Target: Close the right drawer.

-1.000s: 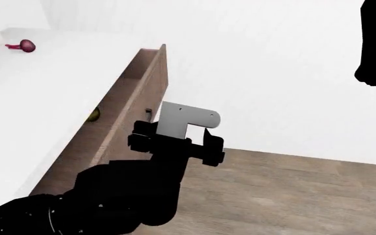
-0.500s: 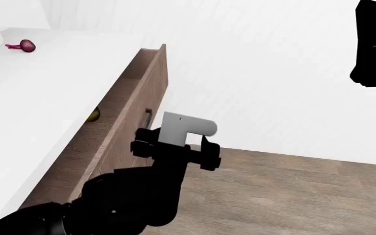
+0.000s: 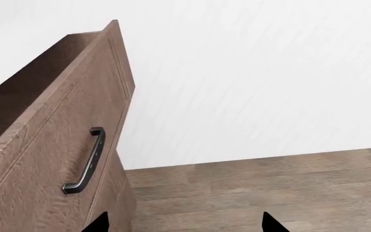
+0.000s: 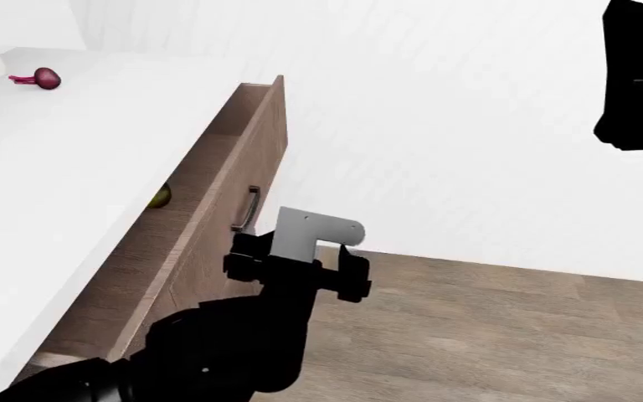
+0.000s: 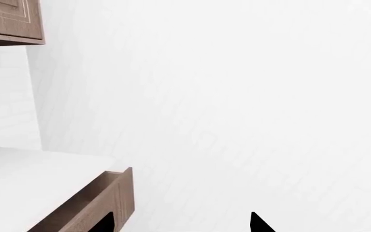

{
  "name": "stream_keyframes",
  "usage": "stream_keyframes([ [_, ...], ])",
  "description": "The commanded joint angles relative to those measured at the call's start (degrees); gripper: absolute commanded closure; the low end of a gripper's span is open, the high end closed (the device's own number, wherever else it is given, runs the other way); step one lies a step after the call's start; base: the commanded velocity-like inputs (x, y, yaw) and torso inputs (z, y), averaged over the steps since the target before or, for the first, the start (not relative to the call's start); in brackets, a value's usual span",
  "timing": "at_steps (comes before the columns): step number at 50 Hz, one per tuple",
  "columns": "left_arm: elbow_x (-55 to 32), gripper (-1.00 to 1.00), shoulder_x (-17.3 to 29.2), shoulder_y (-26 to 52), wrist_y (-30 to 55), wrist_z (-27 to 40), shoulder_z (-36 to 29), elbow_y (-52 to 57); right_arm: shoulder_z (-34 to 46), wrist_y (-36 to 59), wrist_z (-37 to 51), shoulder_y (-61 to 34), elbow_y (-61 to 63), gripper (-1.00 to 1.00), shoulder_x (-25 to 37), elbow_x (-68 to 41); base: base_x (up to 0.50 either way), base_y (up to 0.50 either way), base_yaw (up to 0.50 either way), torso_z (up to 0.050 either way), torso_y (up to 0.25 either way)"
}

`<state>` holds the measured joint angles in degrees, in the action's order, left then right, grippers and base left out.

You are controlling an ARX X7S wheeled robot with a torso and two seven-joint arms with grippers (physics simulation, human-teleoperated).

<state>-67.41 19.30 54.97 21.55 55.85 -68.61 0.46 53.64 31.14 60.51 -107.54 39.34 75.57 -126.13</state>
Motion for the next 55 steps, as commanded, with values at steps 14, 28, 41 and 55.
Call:
stream_keyframes([
  [14,2.25,-1.00,-0.43,-2.58,-1.34,-2.54,-1.35,-6.79,-0.56,-0.14,0.17,0.60,0.20,-1.00,-0.57,-0.06,0.00,0.00,0.00,0.000,0.000],
  [28,3.84,-1.00,-1.28,-4.08,-2.70,-4.43,-2.07,-11.57,-1.05,0.17,0.53,0.39,0.20,-1.00,-1.04,-0.54,0.00,0.00,0.00,0.000,0.000],
  [41,6.02,-1.00,-0.94,-5.27,-5.12,-6.92,-2.35,-16.64,-1.24,0.12,0.86,0.72,0.46,-1.00,-1.54,-0.53,0.00,0.00,0.00,0.000,0.000],
  [55,6.80,-1.00,-0.48,-5.91,-7.08,-7.89,-1.61,-19.36,-1.48,0.32,1.48,0.74,0.54,-1.00,-2.20,-0.83,0.00,0.00,0.00,0.000,0.000],
])
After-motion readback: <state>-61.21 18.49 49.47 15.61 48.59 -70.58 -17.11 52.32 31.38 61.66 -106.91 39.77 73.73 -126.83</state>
